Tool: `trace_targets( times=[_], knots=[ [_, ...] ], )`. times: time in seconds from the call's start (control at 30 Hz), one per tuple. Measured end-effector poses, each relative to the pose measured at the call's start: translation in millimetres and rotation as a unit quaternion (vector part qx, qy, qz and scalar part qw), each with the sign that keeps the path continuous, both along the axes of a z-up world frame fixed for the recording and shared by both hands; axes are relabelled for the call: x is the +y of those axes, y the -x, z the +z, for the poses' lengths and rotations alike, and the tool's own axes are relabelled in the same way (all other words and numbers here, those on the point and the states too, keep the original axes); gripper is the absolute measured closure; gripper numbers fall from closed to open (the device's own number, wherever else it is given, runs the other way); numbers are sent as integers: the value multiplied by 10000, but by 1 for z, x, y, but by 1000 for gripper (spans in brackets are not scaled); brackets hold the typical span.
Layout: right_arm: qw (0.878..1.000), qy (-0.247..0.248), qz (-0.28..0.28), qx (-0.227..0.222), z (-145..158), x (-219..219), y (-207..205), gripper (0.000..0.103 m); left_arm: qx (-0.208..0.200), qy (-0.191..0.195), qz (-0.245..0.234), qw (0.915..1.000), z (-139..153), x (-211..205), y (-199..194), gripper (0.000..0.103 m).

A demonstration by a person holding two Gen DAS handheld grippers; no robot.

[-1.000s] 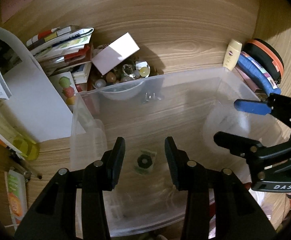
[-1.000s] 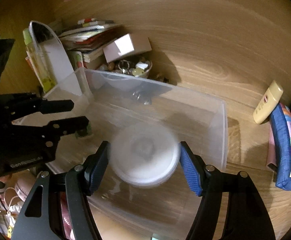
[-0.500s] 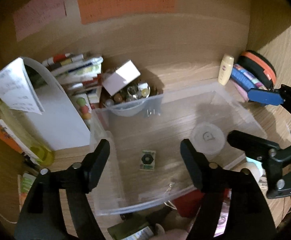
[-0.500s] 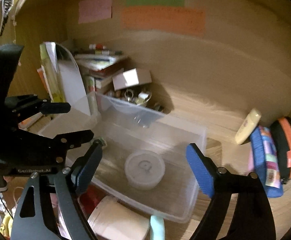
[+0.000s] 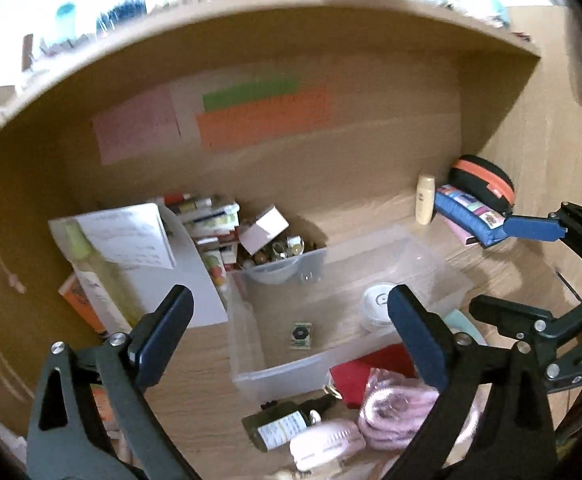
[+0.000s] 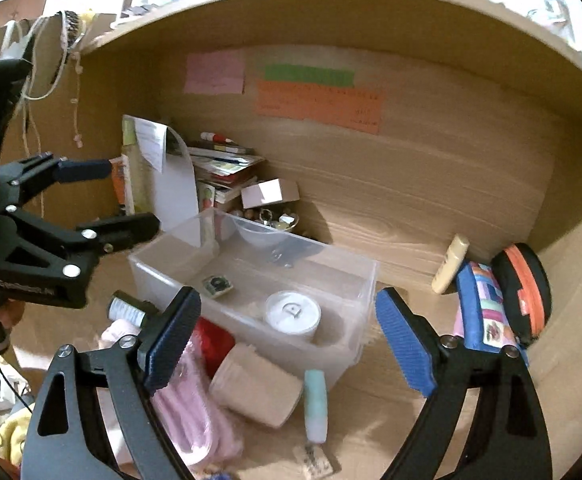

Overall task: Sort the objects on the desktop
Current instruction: 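Move the left gripper to the pink round speaker on the desk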

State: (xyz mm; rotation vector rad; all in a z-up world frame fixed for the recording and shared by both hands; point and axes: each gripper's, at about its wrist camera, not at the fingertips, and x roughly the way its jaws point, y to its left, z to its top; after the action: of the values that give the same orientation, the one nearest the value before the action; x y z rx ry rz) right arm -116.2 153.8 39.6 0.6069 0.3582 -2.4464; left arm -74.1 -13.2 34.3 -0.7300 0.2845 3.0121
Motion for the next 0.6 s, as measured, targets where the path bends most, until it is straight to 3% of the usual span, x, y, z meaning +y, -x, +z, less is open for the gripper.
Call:
trace_targets(
  times=[0.37,0.47,0.6],
  knots=[
    [9949,-492,-648,588,-8,34,-61,8,171,-3,15,9999,0,-7,-71,2],
    [9936,-554,-792,585,-17,50,-73,1,28,-96,69,9999,-10,-14,-87,1],
    [9938,-467,-932,393,-30,66,-85,0,-328,-243,50,9992,-36,-17,-100,1]
  ],
)
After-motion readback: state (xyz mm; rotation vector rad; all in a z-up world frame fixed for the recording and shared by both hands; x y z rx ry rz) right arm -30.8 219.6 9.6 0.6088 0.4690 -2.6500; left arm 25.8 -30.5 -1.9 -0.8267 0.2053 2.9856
